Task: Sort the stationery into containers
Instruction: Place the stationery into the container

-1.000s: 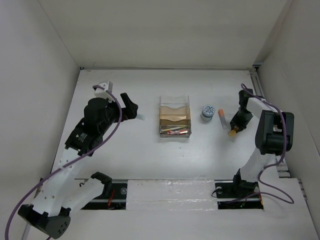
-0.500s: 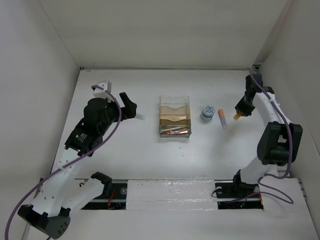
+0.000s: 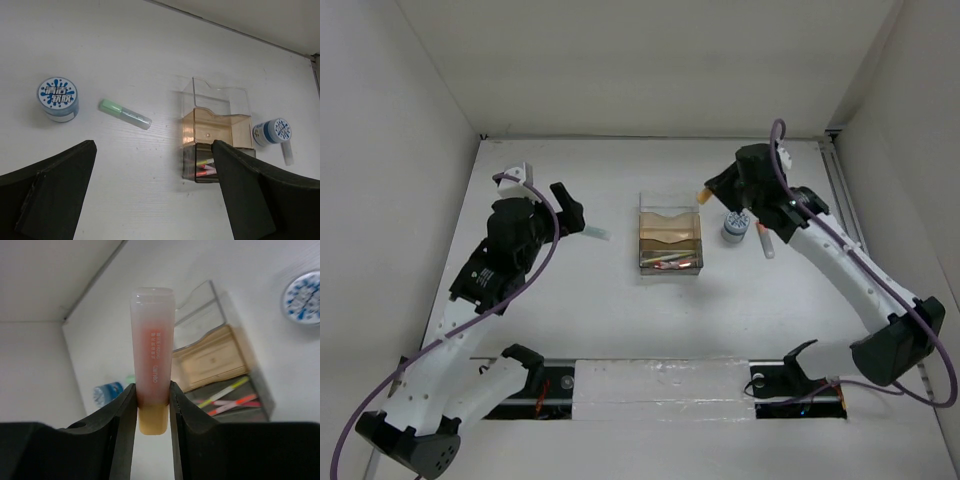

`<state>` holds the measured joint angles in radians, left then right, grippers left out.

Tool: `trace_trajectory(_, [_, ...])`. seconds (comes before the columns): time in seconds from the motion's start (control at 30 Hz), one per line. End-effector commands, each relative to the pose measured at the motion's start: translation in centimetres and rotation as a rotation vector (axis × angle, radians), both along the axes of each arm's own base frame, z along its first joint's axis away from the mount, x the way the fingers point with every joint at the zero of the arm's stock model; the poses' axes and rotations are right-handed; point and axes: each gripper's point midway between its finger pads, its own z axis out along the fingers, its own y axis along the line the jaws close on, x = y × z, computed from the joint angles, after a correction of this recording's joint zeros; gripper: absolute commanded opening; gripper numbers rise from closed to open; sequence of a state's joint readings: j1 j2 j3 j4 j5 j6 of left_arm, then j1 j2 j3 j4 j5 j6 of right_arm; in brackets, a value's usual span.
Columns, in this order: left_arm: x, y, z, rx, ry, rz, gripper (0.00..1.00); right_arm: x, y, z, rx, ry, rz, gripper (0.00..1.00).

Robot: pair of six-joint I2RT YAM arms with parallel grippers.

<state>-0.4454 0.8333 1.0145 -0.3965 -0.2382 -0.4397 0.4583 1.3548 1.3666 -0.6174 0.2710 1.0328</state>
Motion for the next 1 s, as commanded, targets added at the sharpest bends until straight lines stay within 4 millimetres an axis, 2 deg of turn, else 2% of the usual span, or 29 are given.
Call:
trace_trajectory(0.0, [-0.2,1.1,1.3,-0.026,-0.069,0.058,0.99,1.3,4.1,3.3,0.256,-0.12,-0.146,0.0])
trace_trajectory(0.03, [-0.1,1.3,1.3,-0.031,-0.07,0.074,0.99,1.6,5.4,2.5,0.254,-0.108,-0.16,0.0])
trace_trajectory(0.07, [-0.3,1.8,1.7,-0.03,-0.084,0.095,0.99,1.8,6.5,2.7,0.291,-0.11,-0.19,0.0])
trace_trajectory(0.1, [-0.2,2.1,1.3,-0.023,-0.078,0.107,0.99,1.0,7.3,1.8,0.253,-0.092,-0.232,0.0])
trace_trajectory(0.13, [-0.3,2.2,1.1,-0.026,-0.069,0.121,0.99,1.0,7.9,2.1,0.234,-0.096,-0.245,0.0])
trace_trajectory(0.17, [-0.3,2.4,1.1,-0.023,-0.07,0.13,0.99,1.3,8.9,0.8,0.271,-0.067,-0.299,0.0])
trace_trajectory(0.27, [-0.3,2.9,1.3,-0.023,-0.073,0.161,0.99,1.2,11.4,-1.3,0.315,-0.036,-0.333,0.0])
trace_trajectory(0.3, [-0.3,3.0,1.3,-0.023,-0.073,0.161,0.99,1.6,11.8,-1.2,0.37,-0.03,-0.368,0.0])
trace_trajectory(0.33, [-0.3,3.0,1.3,-0.023,-0.073,0.161,0.99,1.2,12.2,-1.9,0.374,-0.017,-0.387,0.0])
trace_trajectory(0.37, [-0.5,3.0,1.6,-0.028,-0.082,0.161,0.99,1.3,12.9,-1.5,0.397,-0.022,-0.395,0.0])
trace_trajectory(0.4, [-0.5,3.0,1.6,-0.028,-0.082,0.161,0.99,1.6,13.2,-2.4,0.42,0.002,-0.437,0.0])
trace_trajectory(0.47, [-0.5,3.0,1.2,-0.023,-0.074,0.161,0.99,0.8,13.0,-2.8,0.39,0.015,-0.493,0.0])
trace_trajectory(0.5, [-0.5,3.0,1.2,-0.023,-0.074,0.161,0.99,0.9,12.8,-3.7,0.373,0.027,-0.52,0.0])
trace_trajectory(0.57, [-0.5,3.0,1.2,-0.023,-0.074,0.161,0.99,0.7,12.4,-4.2,0.392,0.048,-0.571,0.0])
trace_trajectory(0.7, [-0.4,2.6,1.4,-0.034,-0.079,0.14,0.99,0.1,12.0,-7.4,0.392,0.1,-0.618,0.0])
trace_trajectory(0.8, [-0.4,2.6,1.4,-0.034,-0.079,0.14,0.99,-0.2,11.4,-7.8,0.422,0.107,-0.662,0.0])
trace_trajectory(0.97, [-0.5,2.3,1.3,-0.031,-0.076,0.118,0.99,-0.2,11.2,-9.5,0.402,0.111,-0.684,0.0])
